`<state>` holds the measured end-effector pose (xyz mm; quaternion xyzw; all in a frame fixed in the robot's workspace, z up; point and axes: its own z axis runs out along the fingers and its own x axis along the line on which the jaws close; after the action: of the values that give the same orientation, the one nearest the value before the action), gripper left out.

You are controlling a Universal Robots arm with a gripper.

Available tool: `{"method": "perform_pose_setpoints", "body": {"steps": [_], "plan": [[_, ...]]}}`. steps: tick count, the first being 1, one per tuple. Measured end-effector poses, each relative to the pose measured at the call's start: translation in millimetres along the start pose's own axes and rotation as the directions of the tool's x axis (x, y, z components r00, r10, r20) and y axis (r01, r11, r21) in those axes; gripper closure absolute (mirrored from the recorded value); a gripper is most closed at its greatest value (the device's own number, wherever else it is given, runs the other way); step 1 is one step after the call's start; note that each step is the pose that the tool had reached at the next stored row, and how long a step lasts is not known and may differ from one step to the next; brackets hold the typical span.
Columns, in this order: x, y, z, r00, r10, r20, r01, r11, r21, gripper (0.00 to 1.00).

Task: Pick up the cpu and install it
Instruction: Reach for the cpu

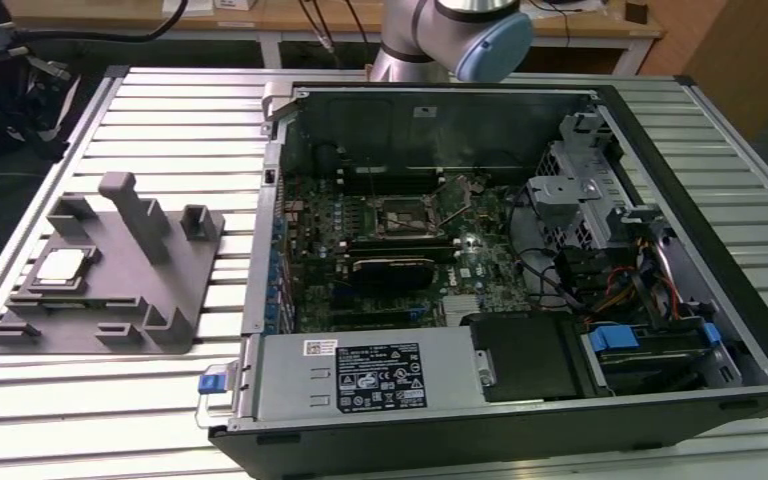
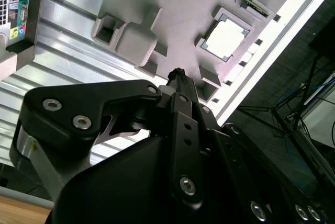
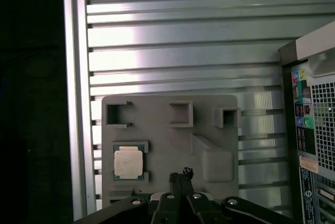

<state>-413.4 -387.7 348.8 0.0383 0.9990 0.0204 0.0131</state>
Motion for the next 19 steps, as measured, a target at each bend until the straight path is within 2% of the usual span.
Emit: {"method": "perform_pose_setpoints", "body": {"steps": [7, 19], "plan": [[5.1, -0.6, 7.4, 1.0, 0.0, -0.0005, 0.0, 1.0, 0.0009, 0.89], [7.8, -2.8, 18.6, 1.0, 0.0, -0.0037, 0.0, 1.0, 0.0012, 0.89]]}}
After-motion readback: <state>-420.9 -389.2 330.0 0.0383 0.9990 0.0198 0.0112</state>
